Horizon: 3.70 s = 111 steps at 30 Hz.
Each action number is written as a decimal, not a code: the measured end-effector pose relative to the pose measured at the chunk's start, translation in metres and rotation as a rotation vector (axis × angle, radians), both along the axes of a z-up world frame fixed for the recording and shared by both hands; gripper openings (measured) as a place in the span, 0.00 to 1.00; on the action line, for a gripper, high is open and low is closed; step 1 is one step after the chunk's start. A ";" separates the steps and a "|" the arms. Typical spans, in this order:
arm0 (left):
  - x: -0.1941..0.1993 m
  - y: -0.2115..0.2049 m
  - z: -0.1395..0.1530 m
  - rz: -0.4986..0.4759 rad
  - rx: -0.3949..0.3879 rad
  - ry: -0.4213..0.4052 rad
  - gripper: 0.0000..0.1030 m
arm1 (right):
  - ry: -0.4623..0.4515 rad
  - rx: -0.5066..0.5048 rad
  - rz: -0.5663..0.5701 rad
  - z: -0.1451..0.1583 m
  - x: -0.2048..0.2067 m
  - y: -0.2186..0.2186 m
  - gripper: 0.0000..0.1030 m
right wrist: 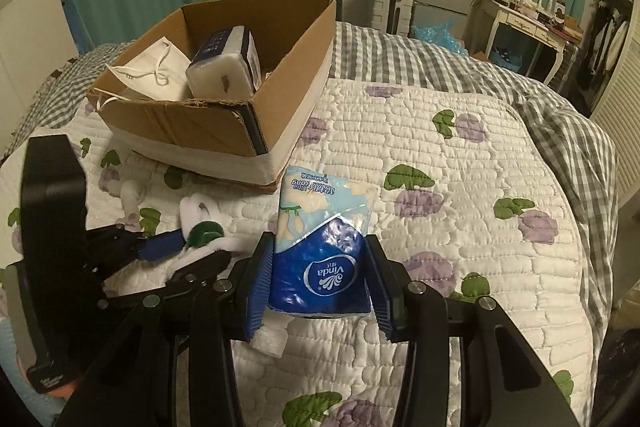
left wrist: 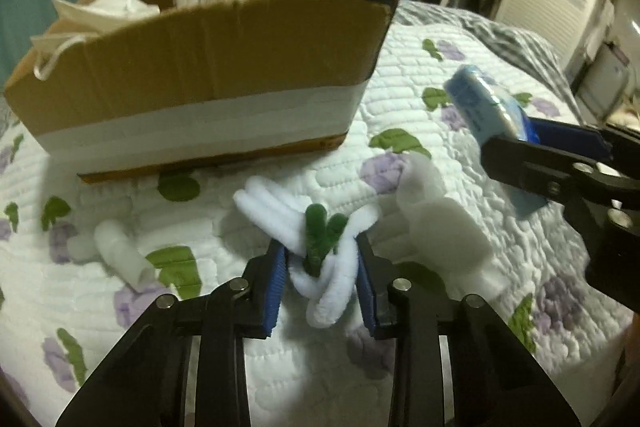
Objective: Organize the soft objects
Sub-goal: 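Carry the Vinda pack and cotton pads into the box and release both, then grasp the white cotton wad with the right gripper while the left gripper grasps the white plastic item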
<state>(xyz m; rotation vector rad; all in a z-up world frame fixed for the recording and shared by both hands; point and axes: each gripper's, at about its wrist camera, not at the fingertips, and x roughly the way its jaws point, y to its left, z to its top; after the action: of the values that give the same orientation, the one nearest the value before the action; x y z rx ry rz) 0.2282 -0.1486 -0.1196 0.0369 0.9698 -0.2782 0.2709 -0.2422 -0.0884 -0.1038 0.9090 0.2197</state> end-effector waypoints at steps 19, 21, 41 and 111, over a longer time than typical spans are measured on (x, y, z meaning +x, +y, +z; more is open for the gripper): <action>-0.038 0.081 0.156 0.040 0.007 -0.289 0.30 | -0.215 -0.029 0.049 0.119 -0.053 0.048 0.42; -0.034 0.085 0.172 0.045 0.019 -0.323 0.30 | -0.250 -0.022 0.069 0.138 -0.055 0.059 0.42; 0.114 0.104 0.136 0.032 0.096 -0.313 0.33 | -0.176 0.020 0.085 0.113 0.118 0.106 0.42; -0.019 0.125 0.062 0.229 -0.015 -0.153 1.00 | 0.091 -0.002 -0.116 -0.016 0.000 0.036 0.82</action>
<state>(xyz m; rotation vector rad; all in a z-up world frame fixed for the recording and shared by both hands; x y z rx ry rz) 0.2087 -0.0236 -0.0581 -0.0653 0.8114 -0.0705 0.2713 -0.2061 -0.1043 -0.0434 1.0031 0.1163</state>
